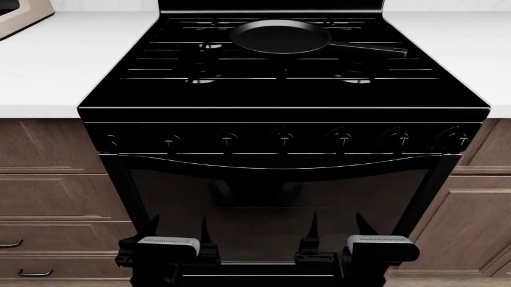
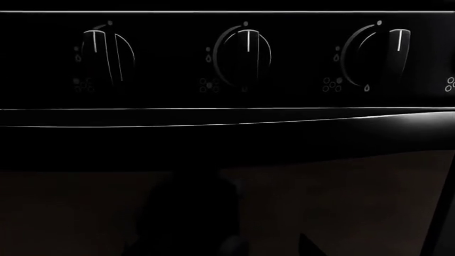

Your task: Turn on the center burner of the stove.

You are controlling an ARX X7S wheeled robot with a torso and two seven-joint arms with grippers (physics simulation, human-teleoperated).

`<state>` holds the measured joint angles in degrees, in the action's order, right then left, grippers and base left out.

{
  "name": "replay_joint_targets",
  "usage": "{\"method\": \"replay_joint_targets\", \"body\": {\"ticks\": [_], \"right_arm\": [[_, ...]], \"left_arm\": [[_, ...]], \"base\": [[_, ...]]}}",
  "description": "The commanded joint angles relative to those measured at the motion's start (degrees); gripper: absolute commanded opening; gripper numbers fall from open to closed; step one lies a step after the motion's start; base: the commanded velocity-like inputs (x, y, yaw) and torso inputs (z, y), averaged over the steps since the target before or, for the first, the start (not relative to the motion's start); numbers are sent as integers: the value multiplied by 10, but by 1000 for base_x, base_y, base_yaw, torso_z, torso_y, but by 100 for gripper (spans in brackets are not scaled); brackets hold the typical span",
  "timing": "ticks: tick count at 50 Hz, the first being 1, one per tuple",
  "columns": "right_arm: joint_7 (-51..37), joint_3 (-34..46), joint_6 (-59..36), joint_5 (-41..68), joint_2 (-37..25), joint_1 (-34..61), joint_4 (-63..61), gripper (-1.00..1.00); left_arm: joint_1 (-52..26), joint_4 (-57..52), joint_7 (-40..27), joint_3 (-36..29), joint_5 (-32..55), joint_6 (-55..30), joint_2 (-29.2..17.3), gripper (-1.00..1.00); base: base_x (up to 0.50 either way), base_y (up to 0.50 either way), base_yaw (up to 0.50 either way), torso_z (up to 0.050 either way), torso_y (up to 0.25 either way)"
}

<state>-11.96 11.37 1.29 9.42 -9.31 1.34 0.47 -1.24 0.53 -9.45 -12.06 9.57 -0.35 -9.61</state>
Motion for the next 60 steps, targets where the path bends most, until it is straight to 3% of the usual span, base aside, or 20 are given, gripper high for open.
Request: {"method": "replay_joint_targets", "body": {"ticks": [1, 25, 44, 60], "right_arm": [[1, 1, 8, 14, -5, -9, -28, 100], [-59, 7, -241, 18, -39, 75, -263, 100], [-81, -28, -309, 58, -14, 169, -194, 100], [-79, 2, -349, 44, -24, 225, -151, 100]], "left_arm": [[-2, 1, -5, -4, 2, -2, -3, 100], [-3, 3, -7, -12, 13, 0, -9, 100], [-4, 3, -11, -17, 18, -1, -12, 100], [-6, 6, -15, -21, 22, 0, -16, 100]], "base": [[0, 0, 0, 0, 0], [0, 0, 0, 0, 0], [0, 0, 0, 0, 0], [0, 0, 0, 0, 0]]}}
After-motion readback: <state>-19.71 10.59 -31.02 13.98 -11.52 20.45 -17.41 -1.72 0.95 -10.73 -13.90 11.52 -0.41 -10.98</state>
